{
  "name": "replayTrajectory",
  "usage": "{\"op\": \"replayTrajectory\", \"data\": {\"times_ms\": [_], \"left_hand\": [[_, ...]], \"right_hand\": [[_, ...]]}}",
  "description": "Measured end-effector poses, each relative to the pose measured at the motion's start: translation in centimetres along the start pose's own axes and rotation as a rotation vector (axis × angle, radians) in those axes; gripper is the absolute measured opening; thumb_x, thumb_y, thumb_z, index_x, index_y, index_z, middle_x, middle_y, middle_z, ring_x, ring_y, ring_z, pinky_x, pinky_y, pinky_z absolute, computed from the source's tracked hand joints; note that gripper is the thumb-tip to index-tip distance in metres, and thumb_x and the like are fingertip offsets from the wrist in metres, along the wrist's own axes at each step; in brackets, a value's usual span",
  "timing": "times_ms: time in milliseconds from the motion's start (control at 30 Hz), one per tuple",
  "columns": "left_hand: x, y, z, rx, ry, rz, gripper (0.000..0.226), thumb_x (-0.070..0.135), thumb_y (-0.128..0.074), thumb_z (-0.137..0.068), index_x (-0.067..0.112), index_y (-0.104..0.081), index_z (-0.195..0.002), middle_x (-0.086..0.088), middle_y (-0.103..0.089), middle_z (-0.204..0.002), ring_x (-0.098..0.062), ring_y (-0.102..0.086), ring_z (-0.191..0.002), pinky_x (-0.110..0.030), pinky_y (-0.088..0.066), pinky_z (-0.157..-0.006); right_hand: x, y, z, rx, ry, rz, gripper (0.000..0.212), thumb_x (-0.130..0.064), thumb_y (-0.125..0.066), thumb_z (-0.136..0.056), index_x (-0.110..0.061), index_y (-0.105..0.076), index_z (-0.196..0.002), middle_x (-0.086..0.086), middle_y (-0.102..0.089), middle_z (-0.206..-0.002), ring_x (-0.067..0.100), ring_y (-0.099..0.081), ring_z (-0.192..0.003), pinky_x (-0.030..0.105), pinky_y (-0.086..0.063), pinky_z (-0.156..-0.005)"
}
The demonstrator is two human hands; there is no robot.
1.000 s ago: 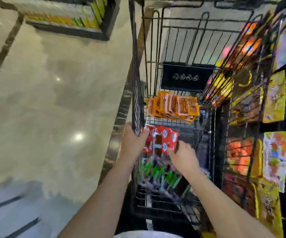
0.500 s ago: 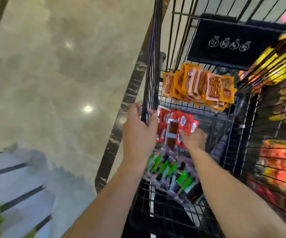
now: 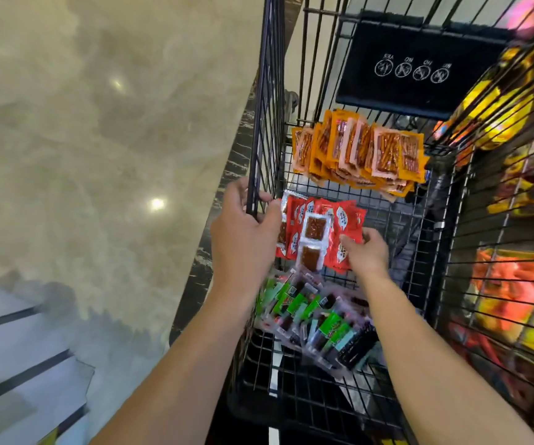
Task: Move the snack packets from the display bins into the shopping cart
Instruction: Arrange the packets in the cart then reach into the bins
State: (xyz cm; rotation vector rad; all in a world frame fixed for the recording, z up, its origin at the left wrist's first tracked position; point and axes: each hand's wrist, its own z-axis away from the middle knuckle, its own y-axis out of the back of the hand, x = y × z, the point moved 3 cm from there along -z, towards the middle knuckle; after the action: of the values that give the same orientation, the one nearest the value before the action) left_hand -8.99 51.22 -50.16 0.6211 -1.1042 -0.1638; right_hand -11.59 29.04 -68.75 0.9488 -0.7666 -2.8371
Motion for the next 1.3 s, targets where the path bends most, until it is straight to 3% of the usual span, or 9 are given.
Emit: {"op": "replayTrajectory", "data": {"times_ms": [133,200,267,367,500,600,800,1000,1300], "left_hand": [[0.6,0.5,0.4,-0.082,0.067,-0.002,0.027,0.028,-0.073,-0.097,0.035,-0.058,-0.118,0.016,-0.071,-0.096,0.014,-0.064,-0.074,-0.004,-0.048,-0.061],[1.3,1.1,1.3,-0.138,0.088,-0.102,0.042,0.030,-0.073,-0.096,0.032,-0.056,-0.134,0.015,-0.069,-0.116,0.008,-0.066,-0.096,-0.016,-0.057,-0.084],[2.0,1.7,2.8,-0.118,0.034,-0.230,0.061,0.029,-0.073,-0.096,0.028,-0.047,-0.151,0.011,-0.061,-0.138,-0.006,-0.058,-0.124,-0.032,-0.049,-0.111],[4.2,1.9,5.8,0.041,-0.203,-0.353,0.069,0.027,-0.069,-0.096,0.020,-0.037,-0.157,0.004,-0.043,-0.157,-0.010,-0.034,-0.145,-0.022,-0.024,-0.120],[4.6,-1.4,7.1,-0.098,-0.316,-0.197,0.054,0.037,-0.062,-0.100,0.029,-0.043,-0.149,0.016,-0.045,-0.144,-0.001,-0.041,-0.137,-0.018,-0.035,-0.116],[1.7,-5.6,5.8,-0.389,0.094,0.016,0.062,0.050,-0.069,-0.098,0.031,-0.043,-0.150,0.015,-0.053,-0.144,-0.007,-0.055,-0.131,-0.041,-0.052,-0.110],[-4.7,-10.5,4.5,-0.598,0.663,0.503,0.023,0.046,-0.072,-0.099,0.027,-0.077,-0.110,-0.002,-0.082,-0.106,-0.018,-0.080,-0.095,-0.031,-0.064,-0.072],[-8.9,-9.9,4.9,-0.472,0.722,0.617,0.022,0.034,-0.064,-0.106,0.022,-0.074,-0.122,-0.007,-0.081,-0.110,-0.026,-0.079,-0.103,-0.040,-0.065,-0.080],[-10.8,-9.9,4.7,-0.362,0.659,0.596,0.022,0.036,-0.060,-0.108,0.024,-0.066,-0.126,-0.005,-0.081,-0.109,-0.025,-0.080,-0.100,-0.052,-0.063,-0.092]], "right_hand": [[-1.3,2.9,2.2,-0.030,0.038,-0.160,0.013,-0.030,-0.076,-0.093,-0.024,-0.069,-0.102,-0.005,-0.075,-0.097,0.007,-0.070,-0.079,0.022,-0.051,-0.061],[-1.9,4.2,3.1,-0.061,0.076,-0.219,0.009,-0.030,-0.077,-0.093,-0.030,-0.070,-0.099,-0.004,-0.077,-0.100,0.012,-0.074,-0.085,0.031,-0.059,-0.072],[-2.4,5.0,3.9,-0.114,0.098,-0.267,0.011,-0.031,-0.077,-0.093,-0.031,-0.073,-0.103,-0.007,-0.078,-0.101,0.013,-0.076,-0.091,0.035,-0.060,-0.081],[-2.8,5.8,4.9,-0.186,0.126,-0.322,0.014,-0.027,-0.074,-0.095,-0.031,-0.074,-0.109,-0.008,-0.080,-0.102,0.014,-0.077,-0.093,0.037,-0.061,-0.081],[-3.3,6.5,6.6,-0.300,0.153,-0.442,0.021,-0.021,-0.070,-0.098,-0.022,-0.072,-0.119,0.002,-0.080,-0.107,0.023,-0.077,-0.096,0.037,-0.063,-0.078],[-3.4,6.6,8.0,-0.435,0.163,-0.493,0.024,-0.024,-0.068,-0.097,-0.024,-0.073,-0.121,0.008,-0.077,-0.115,0.030,-0.075,-0.104,0.045,-0.062,-0.082],[-2.4,4.5,9.8,-0.562,0.168,-0.404,0.023,-0.017,-0.064,-0.101,-0.026,-0.074,-0.119,0.018,-0.075,-0.114,0.039,-0.073,-0.103,0.064,-0.057,-0.090],[-1.1,1.4,9.4,-0.464,0.362,0.128,0.030,-0.026,-0.066,-0.100,-0.034,-0.064,-0.129,0.006,-0.055,-0.103,0.004,-0.060,-0.078,0.013,-0.049,-0.069],[-1.5,0.2,1.9,-0.229,0.142,0.104,0.033,-0.034,-0.072,-0.096,-0.015,-0.068,-0.122,-0.003,-0.071,-0.105,0.011,-0.066,-0.093,0.033,-0.053,-0.086]]}}
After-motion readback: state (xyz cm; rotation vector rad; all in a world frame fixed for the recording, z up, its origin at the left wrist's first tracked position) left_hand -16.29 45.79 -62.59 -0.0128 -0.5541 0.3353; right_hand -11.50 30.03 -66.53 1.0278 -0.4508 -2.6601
